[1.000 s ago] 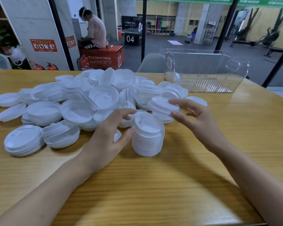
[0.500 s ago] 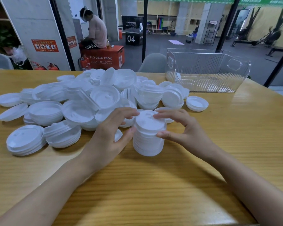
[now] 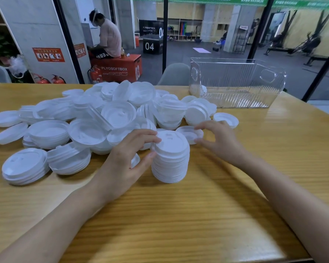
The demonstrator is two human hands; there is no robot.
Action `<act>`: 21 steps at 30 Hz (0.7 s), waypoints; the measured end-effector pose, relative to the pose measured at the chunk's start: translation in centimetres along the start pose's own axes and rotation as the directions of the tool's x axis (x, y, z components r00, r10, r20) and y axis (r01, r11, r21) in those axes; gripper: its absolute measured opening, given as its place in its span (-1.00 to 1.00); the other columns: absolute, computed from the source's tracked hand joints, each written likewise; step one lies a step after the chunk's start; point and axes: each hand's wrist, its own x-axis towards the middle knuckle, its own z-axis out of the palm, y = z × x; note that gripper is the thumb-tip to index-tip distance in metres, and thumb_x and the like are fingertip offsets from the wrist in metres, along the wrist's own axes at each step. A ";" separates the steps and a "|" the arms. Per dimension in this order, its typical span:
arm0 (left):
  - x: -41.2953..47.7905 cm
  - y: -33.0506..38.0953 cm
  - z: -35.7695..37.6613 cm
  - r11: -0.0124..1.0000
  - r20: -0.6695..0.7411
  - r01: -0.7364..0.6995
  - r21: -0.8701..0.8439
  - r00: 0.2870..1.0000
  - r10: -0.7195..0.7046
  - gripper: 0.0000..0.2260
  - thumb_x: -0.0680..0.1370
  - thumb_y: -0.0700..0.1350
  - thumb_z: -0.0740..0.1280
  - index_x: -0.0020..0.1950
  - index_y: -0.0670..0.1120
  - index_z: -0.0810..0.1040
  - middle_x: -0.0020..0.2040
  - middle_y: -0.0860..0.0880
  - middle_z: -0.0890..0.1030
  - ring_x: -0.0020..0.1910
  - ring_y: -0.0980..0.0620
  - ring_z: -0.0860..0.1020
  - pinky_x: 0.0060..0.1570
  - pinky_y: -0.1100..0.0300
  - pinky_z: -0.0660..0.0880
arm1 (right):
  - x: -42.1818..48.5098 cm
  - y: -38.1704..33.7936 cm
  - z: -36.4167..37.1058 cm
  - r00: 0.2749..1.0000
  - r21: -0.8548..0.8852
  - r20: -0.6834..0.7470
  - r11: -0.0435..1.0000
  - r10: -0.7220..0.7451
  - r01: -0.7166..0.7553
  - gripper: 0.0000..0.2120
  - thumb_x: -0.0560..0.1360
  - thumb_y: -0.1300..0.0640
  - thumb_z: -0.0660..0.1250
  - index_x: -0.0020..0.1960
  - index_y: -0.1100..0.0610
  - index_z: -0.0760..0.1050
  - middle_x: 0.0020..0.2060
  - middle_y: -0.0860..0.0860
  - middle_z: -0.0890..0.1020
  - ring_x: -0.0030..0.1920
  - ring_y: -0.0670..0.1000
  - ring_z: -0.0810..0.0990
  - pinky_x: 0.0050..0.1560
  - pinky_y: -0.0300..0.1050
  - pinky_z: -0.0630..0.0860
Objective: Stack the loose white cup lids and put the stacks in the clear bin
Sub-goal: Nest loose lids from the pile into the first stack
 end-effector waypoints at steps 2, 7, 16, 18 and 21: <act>0.0 0.0 0.0 1.000 0.001 0.003 0.000 1.000 -0.003 -0.72 0.58 -0.03 0.25 0.23 -0.10 0.56 0.25 0.03 0.53 0.28 0.14 0.49 0.23 0.26 0.43 | 0.0 0.8 1.1 0.999 -0.091 0.050 0.996 -0.018 0.023 -0.76 0.50 0.01 0.44 0.16 -0.07 0.58 0.19 -0.18 0.58 0.10 -0.05 0.33 0.24 0.04 0.30; 0.0 -0.1 -0.1 1.000 0.004 0.012 0.001 1.000 -0.012 -0.72 0.58 -0.03 0.25 0.23 -0.10 0.56 0.26 0.04 0.53 0.29 0.12 0.49 0.22 0.23 0.44 | 0.0 0.5 0.7 0.999 -0.116 -0.009 0.993 -0.036 0.035 -0.94 0.53 0.09 0.41 0.00 0.01 0.62 0.00 -0.20 0.60 0.00 -0.07 0.33 0.10 -0.11 0.24; 0.0 -0.1 -0.1 1.000 0.003 0.011 0.003 1.000 -0.011 -0.72 0.58 -0.03 0.25 0.22 -0.10 0.57 0.25 0.05 0.53 0.28 0.12 0.50 0.18 0.25 0.46 | -1.3 0.4 -2.3 0.921 0.644 0.164 0.669 0.352 -0.371 -0.81 0.59 0.20 0.32 0.21 0.14 0.53 -0.23 0.03 0.63 -0.29 -0.10 0.55 -0.26 -0.28 0.51; 0.0 -0.1 -0.1 1.000 0.002 0.014 -0.002 1.000 -0.014 -0.72 0.58 -0.03 0.25 0.22 -0.10 0.56 0.25 0.05 0.53 0.28 0.11 0.50 0.17 0.25 0.46 | -1.4 1.1 -2.0 0.921 0.506 0.080 0.781 0.381 -0.367 -0.85 0.59 0.22 0.33 0.15 0.14 0.55 -0.24 0.00 0.61 -0.26 -0.05 0.54 -0.19 -0.16 0.57; 0.0 -0.2 -0.1 1.000 0.000 0.014 -0.004 1.000 -0.014 -0.72 0.57 -0.03 0.25 0.22 -0.10 0.56 0.25 0.05 0.53 0.28 0.11 0.50 0.18 0.28 0.46 | -1.4 1.8 -1.8 0.962 0.262 -0.019 0.930 0.272 -0.258 -0.90 0.57 0.19 0.34 0.06 0.05 0.57 -0.09 -0.07 0.62 -0.11 -0.06 0.55 -0.07 -0.23 0.49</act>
